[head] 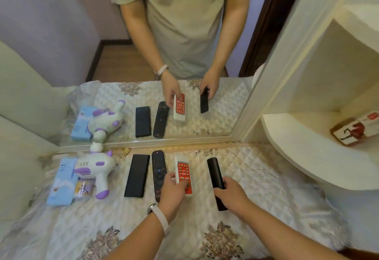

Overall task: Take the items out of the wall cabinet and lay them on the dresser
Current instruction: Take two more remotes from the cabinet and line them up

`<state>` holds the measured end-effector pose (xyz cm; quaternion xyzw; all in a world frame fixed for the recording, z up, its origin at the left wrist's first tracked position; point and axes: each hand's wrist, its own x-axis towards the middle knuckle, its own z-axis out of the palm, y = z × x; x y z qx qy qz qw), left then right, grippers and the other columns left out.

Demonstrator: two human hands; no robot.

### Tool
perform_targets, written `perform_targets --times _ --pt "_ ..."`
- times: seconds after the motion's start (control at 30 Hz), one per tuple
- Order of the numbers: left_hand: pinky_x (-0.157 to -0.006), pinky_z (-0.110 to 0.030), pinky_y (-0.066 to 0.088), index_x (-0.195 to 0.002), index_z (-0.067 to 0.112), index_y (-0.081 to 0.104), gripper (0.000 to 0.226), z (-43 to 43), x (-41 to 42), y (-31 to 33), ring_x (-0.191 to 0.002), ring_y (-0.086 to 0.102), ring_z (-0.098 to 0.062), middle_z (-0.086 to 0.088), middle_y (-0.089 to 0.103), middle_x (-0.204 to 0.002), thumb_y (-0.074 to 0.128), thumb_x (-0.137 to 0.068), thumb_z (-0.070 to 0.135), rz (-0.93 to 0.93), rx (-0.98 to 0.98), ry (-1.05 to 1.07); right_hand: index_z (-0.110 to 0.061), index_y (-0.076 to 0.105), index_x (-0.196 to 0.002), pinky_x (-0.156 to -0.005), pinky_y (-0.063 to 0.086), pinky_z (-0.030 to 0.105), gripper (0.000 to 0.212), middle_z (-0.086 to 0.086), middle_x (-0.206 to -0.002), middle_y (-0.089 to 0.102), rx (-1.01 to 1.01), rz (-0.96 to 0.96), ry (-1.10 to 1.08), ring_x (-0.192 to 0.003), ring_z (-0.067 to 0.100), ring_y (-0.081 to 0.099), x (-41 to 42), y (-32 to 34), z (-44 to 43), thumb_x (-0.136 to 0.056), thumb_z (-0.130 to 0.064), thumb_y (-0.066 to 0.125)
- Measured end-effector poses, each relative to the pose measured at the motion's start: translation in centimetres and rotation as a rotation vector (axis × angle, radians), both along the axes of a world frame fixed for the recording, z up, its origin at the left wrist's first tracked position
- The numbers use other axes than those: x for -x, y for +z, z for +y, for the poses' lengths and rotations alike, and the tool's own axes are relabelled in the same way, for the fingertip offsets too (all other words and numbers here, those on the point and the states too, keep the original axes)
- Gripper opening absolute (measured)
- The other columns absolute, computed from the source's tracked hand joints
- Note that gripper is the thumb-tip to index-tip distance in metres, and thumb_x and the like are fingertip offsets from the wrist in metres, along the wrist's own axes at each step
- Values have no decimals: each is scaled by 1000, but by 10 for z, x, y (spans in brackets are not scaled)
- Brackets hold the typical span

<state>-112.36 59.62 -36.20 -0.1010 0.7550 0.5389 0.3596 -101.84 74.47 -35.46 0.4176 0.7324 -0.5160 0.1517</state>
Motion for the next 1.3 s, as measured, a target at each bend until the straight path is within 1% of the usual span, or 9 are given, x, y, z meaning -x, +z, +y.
perform_targets --times 0.23,0.5,0.63,0.83,0.93,1.0,1.1,1.23,1.3 --pt "-70 -27 52 -113 14 49 22 13 32 -38 -88 66 -16 -4 66 -103 58 -93 14 -18 31 -19 -26 51 -86 -53 40 21 15 0 -79 60 -6 -59 -12 -66 12 58 52 -21 2 -86 -14 60" --pt "-63 -21 47 -107 23 55 22 19 39 -56 -80 62 -6 6 66 -93 59 -88 12 101 132 -146 -20 58 -93 -64 49 25 9 1 -89 66 -9 -77 0 -79 15 65 83 -43 4 -87 -17 62" --pt "-62 -30 48 -92 26 55 20 17 34 -55 -74 60 -16 3 60 -86 57 -74 16 218 178 -227 -21 58 -98 -67 52 26 10 -4 -86 66 -111 -85 87 -77 11 64 81 -46 2 -88 -20 60" --pt "-69 -31 46 -100 20 56 29 11 26 -45 -85 60 -20 -3 59 -96 50 -74 33 281 195 -268 -17 56 -119 -63 44 23 30 -5 -83 61 -200 -77 163 -74 10 60 68 -45 13 -91 -24 57" --pt "-92 -33 45 -124 18 54 40 4 18 -34 -111 54 -20 0 56 -121 56 -84 22 330 239 -305 -15 52 -130 -67 43 23 39 -5 -94 60 -195 -79 185 -82 11 60 57 -41 18 -93 -27 54" --pt "-102 -30 39 -138 17 46 50 -2 11 -23 -124 49 -18 1 50 -133 57 -90 24 373 277 -307 -13 52 -132 -79 47 27 42 0 -109 60 -189 -63 234 -96 15 60 48 -36 22 -95 -31 52" --pt "-96 -27 41 -133 22 50 43 -11 0 -5 -120 51 -17 3 55 -129 55 -92 33 532 336 -340 -14 51 -136 -98 45 33 47 3 -134 55 -227 -6 333 -119 19 54 38 -25 25 -97 -41 49" --pt "-112 -33 33 -140 20 47 52 -26 -17 15 -135 39 -16 1 46 -145 51 -93 40 638 485 -347 -16 52 -135 -98 43 33 45 3 -135 53 -330 112 490 -120 19 52 36 -3 24 -97 -41 48" --pt "-109 -31 34 -139 20 49 51 -34 -26 28 -133 41 -17 0 48 -144 54 -91 38 687 536 -316 -16 51 -136 -97 43 33 45 2 -134 52 -352 172 563 -119 19 51 37 9 20 -98 -41 47"
